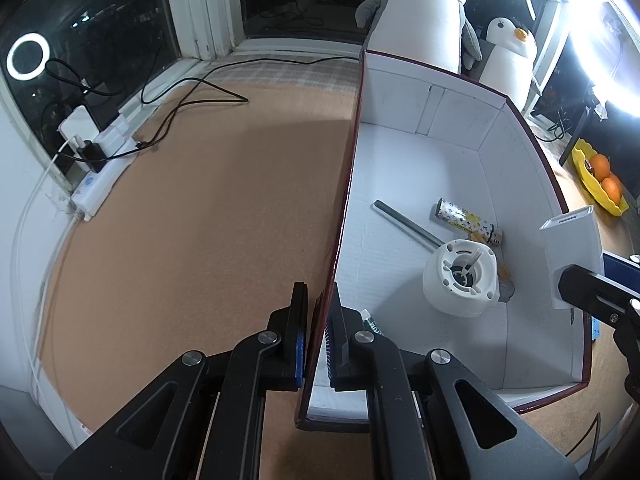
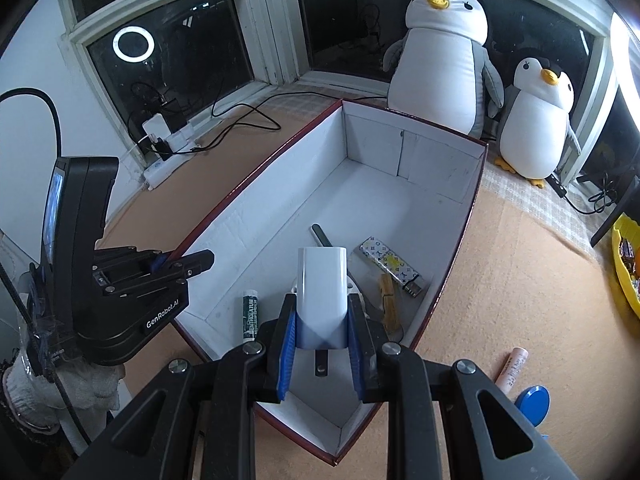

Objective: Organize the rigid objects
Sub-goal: 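Open the right tool to drop the charger into the box, then move the right tool to the blue round lid and grasp it, then lift the blue lid with the right tool and carry it over the box, then open the right tool to drop the blue lid into the box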

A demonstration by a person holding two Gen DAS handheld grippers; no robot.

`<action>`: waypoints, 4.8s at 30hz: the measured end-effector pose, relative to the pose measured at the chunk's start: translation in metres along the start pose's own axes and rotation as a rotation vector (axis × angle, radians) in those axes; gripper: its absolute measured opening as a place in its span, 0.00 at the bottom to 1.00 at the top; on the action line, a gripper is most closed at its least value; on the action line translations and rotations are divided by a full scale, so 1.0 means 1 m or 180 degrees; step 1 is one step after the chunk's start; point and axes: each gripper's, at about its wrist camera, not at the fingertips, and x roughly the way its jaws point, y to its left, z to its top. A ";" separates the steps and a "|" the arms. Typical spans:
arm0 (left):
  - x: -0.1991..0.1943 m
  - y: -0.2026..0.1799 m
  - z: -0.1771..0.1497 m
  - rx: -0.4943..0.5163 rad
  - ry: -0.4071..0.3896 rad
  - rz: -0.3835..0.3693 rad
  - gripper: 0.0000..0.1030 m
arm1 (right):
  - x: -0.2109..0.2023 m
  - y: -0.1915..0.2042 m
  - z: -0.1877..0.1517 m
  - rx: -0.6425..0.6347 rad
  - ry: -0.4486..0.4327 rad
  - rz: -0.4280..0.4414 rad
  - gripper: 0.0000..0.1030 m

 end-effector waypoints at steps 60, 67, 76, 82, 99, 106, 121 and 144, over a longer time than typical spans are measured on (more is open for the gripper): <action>0.012 -0.009 0.006 0.0544 0.0073 -0.0133 0.06 | -0.008 -0.226 -0.121 0.2373 0.0481 -0.0807 0.47; 0.013 -0.009 0.006 0.0540 0.0073 -0.0135 0.06 | 0.011 -0.232 -0.115 0.2295 0.0636 -0.0864 0.47; 0.013 -0.008 0.006 0.0557 0.0078 -0.0135 0.06 | 0.024 -0.224 -0.107 0.2091 0.0780 -0.0916 0.47; 0.013 -0.008 0.006 0.0551 0.0077 -0.0130 0.06 | 0.026 -0.220 -0.104 0.1963 0.0811 -0.0953 0.47; 0.013 -0.008 0.004 0.0443 0.0101 -0.0081 0.06 | -0.011 -0.200 -0.083 0.1679 0.0410 -0.0942 0.44; 0.013 -0.005 0.001 0.0302 0.0112 -0.0074 0.06 | -0.028 -0.165 -0.046 0.1343 0.0143 -0.0765 0.44; 0.008 0.001 -0.003 0.0013 0.0091 -0.0034 0.06 | -0.034 -0.091 0.001 0.0719 -0.0111 -0.0317 0.44; 0.001 0.002 -0.006 -0.0037 0.0053 -0.0008 0.06 | 0.003 -0.043 0.035 0.0304 0.0003 -0.0189 0.44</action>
